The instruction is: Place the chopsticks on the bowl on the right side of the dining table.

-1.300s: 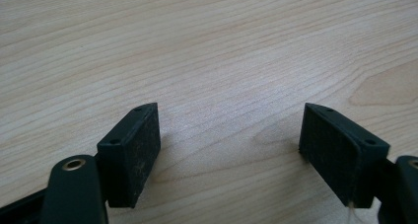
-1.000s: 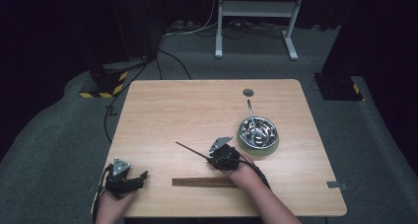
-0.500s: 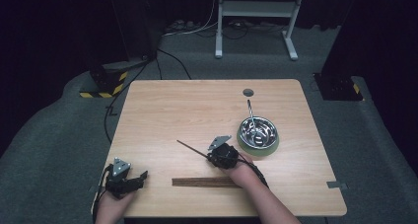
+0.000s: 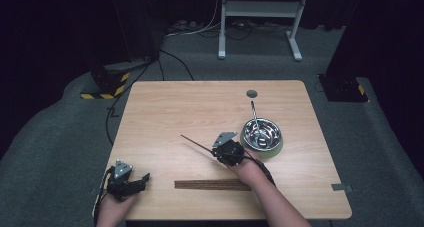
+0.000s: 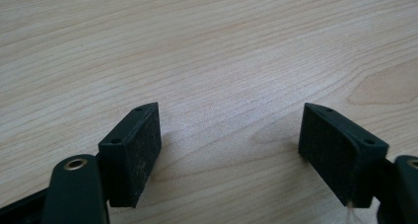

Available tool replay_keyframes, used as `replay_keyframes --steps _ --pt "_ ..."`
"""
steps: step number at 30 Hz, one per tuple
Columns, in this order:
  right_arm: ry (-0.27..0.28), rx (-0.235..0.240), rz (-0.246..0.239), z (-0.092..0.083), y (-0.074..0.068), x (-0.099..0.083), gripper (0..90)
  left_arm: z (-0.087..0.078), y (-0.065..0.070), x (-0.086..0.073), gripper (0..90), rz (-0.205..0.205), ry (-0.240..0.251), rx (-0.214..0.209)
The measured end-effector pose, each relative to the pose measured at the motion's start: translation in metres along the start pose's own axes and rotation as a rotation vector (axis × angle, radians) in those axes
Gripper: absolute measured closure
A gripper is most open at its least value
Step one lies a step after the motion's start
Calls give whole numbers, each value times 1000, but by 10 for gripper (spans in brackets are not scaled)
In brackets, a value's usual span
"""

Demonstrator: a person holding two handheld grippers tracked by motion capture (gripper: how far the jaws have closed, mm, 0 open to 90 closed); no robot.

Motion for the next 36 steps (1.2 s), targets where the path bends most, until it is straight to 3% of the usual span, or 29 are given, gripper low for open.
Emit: replay_keyframes --steps 13,16,27,36 --pt "43 -53 58 -38 14 -17 846 0 0 0 241 4 0 -4" --pt "64 -73 94 -50 25 -23 846 0 1 0 241 4 0 -3" --pt "57 -161 182 -79 62 -50 846 -1 0 0 241 16 -5 -2" --pt "31 -195 226 -83 79 -67 845 -1 0 0 241 16 -5 -2"
Point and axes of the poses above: each handheld gripper's, and its own axes: z roughly forward along the jaws, x roughly out of its top, y roughly to its right, the point moved 4 cm from there along z, roughly forward along the jaws, and after that the axes turned 6 degrees about -y, right-handed, at the moved point
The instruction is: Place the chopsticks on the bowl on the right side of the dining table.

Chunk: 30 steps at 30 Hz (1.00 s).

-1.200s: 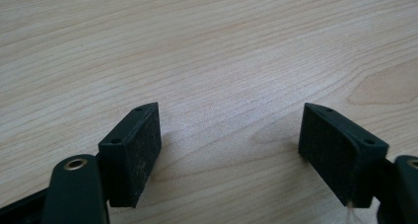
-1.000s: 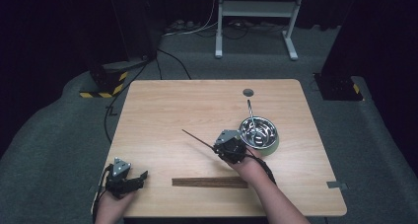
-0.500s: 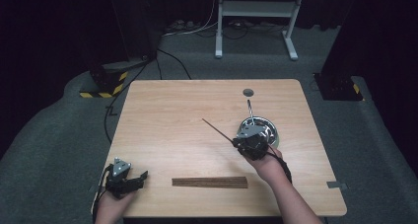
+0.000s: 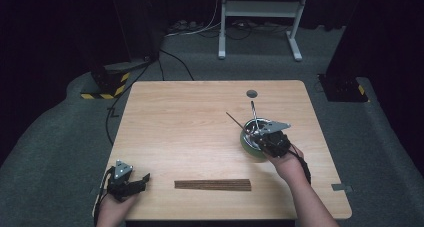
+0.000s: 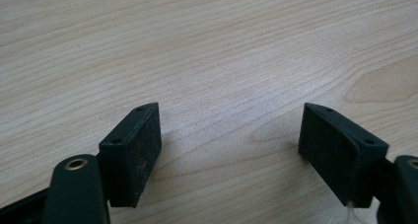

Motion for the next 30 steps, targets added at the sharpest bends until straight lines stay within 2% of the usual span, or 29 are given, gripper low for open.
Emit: replay_keyframes --steps 6,13,18,22,30 --pt "-23 -8 6 5 6 -7 845 0 0 0 241 0 0 0" --pt "-28 -10 18 9 9 -6 844 0 0 0 241 -3 0 0" --pt "-43 -16 -2 12 9 -6 844 0 0 0 241 -5 0 0" --pt "-50 -12 9 14 11 -6 842 0 1 0 241 -10 1 -1" --pt "-66 -25 1 17 12 -8 839 0 0 0 241 -5 1 -1"
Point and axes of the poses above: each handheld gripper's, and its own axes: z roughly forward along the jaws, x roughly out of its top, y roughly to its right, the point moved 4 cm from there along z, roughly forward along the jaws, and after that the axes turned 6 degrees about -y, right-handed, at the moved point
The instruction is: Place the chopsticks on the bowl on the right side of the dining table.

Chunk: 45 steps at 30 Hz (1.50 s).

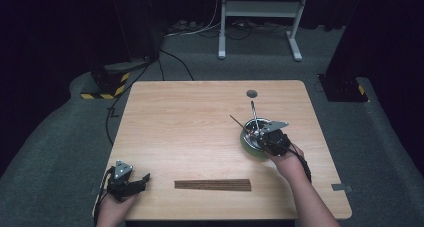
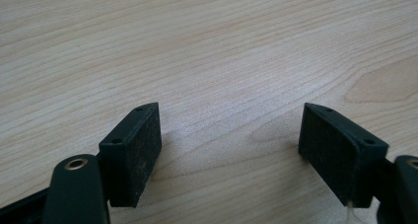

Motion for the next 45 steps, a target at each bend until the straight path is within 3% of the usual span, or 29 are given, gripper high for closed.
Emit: replay_keyframes --steps 13,15,17,24,30,33,40,45 --pt "-10 -21 7 0 6 -1 837 0 0 0 241 2 0 0" --pt "-8 -23 6 1 7 -1 793 0 0 0 241 2 -1 0" --pt "11 -18 22 0 7 0 732 0 0 0 241 2 0 0" --pt "89 -4 34 -17 0 7 663 0 0 0 241 -5 0 -1" --pt "195 44 20 -37 -27 11 607 0 0 0 241 -5 1 -1" --pt "219 73 7 -39 -46 7 600 0 0 0 241 1 0 1" --pt "211 124 13 -19 -84 -11 599 1 0 1 241 1 0 -4" --pt "190 138 -3 -5 -100 -22 596 1 0 0 242 1 2 -5"
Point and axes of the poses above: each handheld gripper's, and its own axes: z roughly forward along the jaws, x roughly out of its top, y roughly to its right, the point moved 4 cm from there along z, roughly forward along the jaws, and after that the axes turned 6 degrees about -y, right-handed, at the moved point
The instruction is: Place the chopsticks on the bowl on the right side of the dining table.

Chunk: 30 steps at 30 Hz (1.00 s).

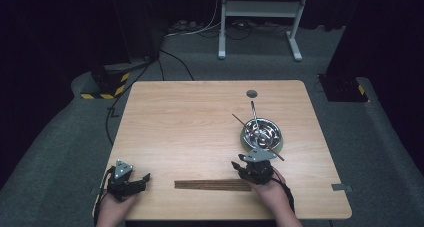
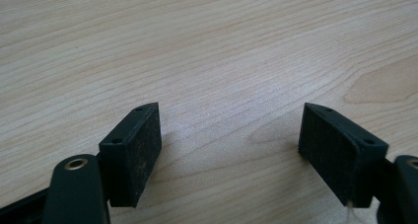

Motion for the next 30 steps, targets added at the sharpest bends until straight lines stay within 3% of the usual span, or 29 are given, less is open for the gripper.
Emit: replay_keyframes --steps 2,6,7,11,15,30 --pt "-3 13 15 1 -3 -3 596 0 0 0 241 -5 3 0" --pt "-2 107 91 4 -7 -18 581 0 1 0 241 -6 2 1" --pt "-8 111 93 5 -7 -22 581 0 1 0 242 -6 2 1" --pt "-56 97 46 9 -9 -28 573 0 1 0 241 -6 2 0" --pt "-50 123 50 10 -12 -27 569 0 1 0 242 -6 2 1" --pt "-82 107 22 15 -17 -29 558 0 1 0 242 -6 2 1"
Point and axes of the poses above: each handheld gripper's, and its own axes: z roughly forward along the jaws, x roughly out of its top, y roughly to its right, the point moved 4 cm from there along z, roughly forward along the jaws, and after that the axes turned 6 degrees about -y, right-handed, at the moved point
